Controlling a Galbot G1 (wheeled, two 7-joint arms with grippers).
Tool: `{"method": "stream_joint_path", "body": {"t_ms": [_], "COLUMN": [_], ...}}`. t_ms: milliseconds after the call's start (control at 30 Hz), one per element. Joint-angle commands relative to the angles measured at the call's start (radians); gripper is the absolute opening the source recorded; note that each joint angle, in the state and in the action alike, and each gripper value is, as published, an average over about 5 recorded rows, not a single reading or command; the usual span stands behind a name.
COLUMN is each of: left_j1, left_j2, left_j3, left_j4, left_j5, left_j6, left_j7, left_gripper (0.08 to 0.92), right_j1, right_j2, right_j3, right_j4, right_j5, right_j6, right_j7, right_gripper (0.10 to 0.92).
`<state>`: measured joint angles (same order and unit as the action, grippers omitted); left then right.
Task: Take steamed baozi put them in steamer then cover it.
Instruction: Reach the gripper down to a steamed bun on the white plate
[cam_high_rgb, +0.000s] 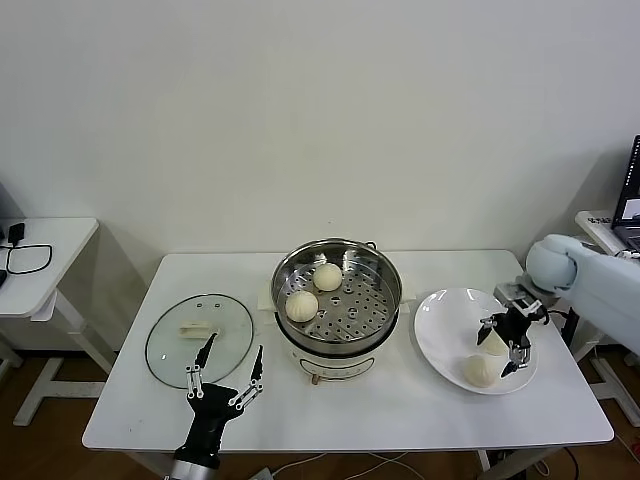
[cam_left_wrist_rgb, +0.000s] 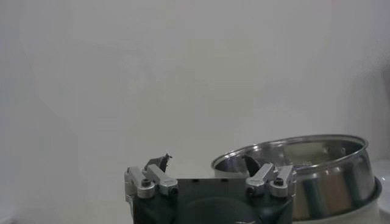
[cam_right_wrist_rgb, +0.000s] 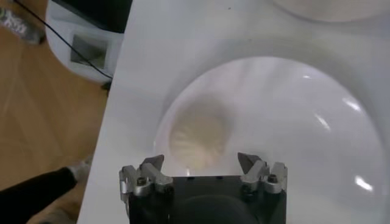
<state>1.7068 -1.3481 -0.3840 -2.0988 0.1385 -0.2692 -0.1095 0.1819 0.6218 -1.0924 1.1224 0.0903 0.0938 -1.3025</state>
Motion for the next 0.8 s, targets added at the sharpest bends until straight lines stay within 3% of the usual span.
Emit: {"method": "stream_joint_path", "body": {"t_ms": [33,467,800], "left_j1": [-0.001,-0.012,-0.013], "left_j2": [0.0,0.0,0.002], "left_j3": [0.0,-0.008,-0.008], "left_j4": [0.008,0.013,0.008], "left_j5": [0.001,-0.003,-0.003], "left_j6": [0.0,0.001,0.0], "left_j7": [0.0,-0.001,-0.001], "left_gripper": [0.823,0.823,0.823], "right_j1": [-0.095,-0.07,0.039], "right_j2": [0.022,0.058,0.043], "right_j3": [0.042,0.013,-0.045], "right_j4": [-0.032,-0.052,-0.011], "right_j5": [-0.017,-0.011,0.014], "right_j6": [0.007,-0.007,-0.014], "right_j7": [0.022,0.055,0.049], "right_gripper": [0.823,0.814,0.66]}}
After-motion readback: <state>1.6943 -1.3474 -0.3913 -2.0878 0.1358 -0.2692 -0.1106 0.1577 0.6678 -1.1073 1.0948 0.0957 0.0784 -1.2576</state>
